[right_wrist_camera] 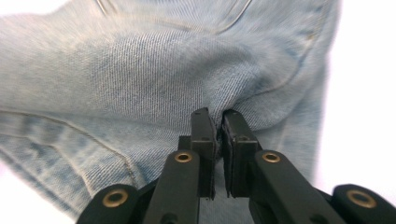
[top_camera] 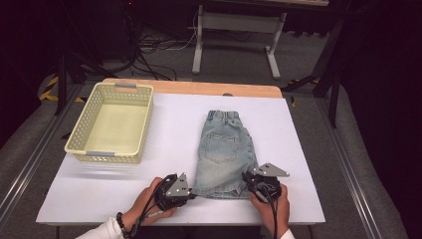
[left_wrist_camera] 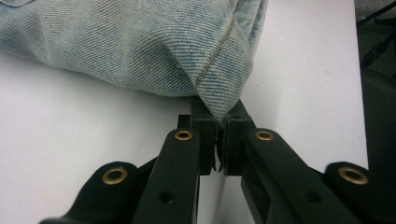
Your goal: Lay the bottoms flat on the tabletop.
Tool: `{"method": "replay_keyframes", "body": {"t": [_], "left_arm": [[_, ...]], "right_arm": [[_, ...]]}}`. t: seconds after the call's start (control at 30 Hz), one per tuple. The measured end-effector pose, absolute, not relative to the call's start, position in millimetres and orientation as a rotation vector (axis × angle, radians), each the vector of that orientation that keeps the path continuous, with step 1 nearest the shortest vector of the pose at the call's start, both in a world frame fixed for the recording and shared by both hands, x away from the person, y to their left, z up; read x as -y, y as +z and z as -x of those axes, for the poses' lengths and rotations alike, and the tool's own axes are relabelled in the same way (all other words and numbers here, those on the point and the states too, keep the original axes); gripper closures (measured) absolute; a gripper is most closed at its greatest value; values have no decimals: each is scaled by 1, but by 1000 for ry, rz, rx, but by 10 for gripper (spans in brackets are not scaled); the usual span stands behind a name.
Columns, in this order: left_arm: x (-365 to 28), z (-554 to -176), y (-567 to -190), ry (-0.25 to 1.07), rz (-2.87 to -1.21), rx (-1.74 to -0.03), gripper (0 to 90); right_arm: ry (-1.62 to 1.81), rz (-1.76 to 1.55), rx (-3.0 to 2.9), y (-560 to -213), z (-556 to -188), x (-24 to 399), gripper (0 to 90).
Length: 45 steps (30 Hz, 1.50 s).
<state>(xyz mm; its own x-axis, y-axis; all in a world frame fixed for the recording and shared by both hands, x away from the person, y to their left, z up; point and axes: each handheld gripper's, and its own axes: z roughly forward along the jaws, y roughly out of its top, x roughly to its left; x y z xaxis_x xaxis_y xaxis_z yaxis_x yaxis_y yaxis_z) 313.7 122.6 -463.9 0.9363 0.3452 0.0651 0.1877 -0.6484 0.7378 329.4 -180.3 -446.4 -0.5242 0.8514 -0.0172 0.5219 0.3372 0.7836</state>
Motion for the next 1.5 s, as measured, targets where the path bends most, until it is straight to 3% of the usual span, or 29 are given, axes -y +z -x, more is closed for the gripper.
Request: {"method": "replay_keyframes", "body": {"t": [0.07,0.13,0.2,0.3,0.43,0.53,0.7,0.8,1.03,1.1,1.3,1.5], "left_arm": [[-122,-313,-464,254,-2279,-364,830],[-121,-312,-463,278,-2280,-381,700],[-120,-312,-463,265,-2276,-397,637],[-119,-311,-462,272,-2247,-421,418],[-116,-313,-462,281,-2231,-461,289],[-111,-317,-462,275,-2238,-476,306],[-103,-318,-464,294,-2273,-481,363],[-101,-320,-464,283,-2285,-469,401],[-100,-326,-464,199,-2288,-462,559],[-100,-326,-464,200,-2287,-460,644],[-101,-324,-463,209,-2289,-445,760],[-103,-323,-459,237,-2279,-429,822]], "right_arm": [[1042,-1185,-2139,-439,-322,185,848],[1034,-1174,-2105,-432,-316,190,848],[1016,-1171,-2085,-427,-314,195,849],[985,-1195,-2092,-427,-315,202,847],[955,-1222,-2121,-429,-321,208,839],[928,-1249,-2141,-436,-326,208,801],[896,-1293,-2140,-445,-330,211,546],[948,-1328,-2151,-446,-328,214,482],[927,-1363,-2192,-452,-319,219,463],[932,-1374,-2198,-453,-317,221,495],[812,-1354,-2123,-446,-313,228,583],[1005,-1351,-2126,-443,-311,230,521]]}}
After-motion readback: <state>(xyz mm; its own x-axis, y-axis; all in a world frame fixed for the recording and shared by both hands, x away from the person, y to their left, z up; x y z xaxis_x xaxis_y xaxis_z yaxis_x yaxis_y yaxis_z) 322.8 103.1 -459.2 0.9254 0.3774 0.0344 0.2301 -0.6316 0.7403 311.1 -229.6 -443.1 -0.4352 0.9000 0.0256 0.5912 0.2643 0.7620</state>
